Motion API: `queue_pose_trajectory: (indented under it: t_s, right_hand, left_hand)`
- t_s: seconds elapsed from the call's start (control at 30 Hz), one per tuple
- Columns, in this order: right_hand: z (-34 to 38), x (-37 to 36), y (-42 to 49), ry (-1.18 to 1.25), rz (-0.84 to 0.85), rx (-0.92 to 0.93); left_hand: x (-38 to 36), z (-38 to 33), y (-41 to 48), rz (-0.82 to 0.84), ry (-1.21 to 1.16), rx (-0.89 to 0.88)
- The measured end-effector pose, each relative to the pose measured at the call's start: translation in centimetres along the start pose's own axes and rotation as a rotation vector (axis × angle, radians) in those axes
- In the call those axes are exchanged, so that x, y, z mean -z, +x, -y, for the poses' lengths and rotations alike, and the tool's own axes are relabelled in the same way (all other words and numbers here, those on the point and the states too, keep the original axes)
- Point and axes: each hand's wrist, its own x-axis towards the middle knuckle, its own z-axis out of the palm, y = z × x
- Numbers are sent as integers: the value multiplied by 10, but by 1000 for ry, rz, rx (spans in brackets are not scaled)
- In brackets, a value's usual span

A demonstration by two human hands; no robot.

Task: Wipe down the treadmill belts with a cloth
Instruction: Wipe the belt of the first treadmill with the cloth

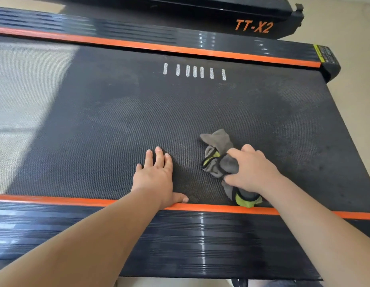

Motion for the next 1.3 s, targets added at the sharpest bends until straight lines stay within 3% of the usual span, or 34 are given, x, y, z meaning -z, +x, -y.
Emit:
queue_pose_trajectory:
  t_s: [0.13,0.27,0.4,0.5,0.7,0.8,0.87,0.97,1.03,1.1,1.3]
  right_hand:
    - [-16,-1,17,253,-69,-137]
    - [19,-14,9,173,-191,-219]
    - [87,-39,-15,274,-113,94]
    - [78,-43,-13,251,-134,214]
    - [-31,-13,25,207,-302,-258]
    - [-24,-10,26,255,-348,-411]
    - [26,-20,23,237,-323,-339]
    - [110,-44,3,256,-164,14]
    - [112,-43,0,276,-123,121]
    - [75,-32,11,255,-145,70]
    - [-67,-1,28,236,-364,-426]
  left_hand:
    - [0,0,1,7,8,-4]
    - [1,0,0,10,7,-3]
    - [0,1,1,-17,-20,-8]
    - [0,3,1,-18,-39,-9]
    - [1,1,-2,-3,-24,-2]
    - [1,2,-1,-2,-33,-5]
    - [0,2,0,-14,-36,-7]
    - [-3,4,1,-50,-65,-17]
    - [-5,6,0,-61,-85,-20]
    - [-4,6,-2,-50,-82,-16]
    - [-1,4,-3,-43,-62,2]
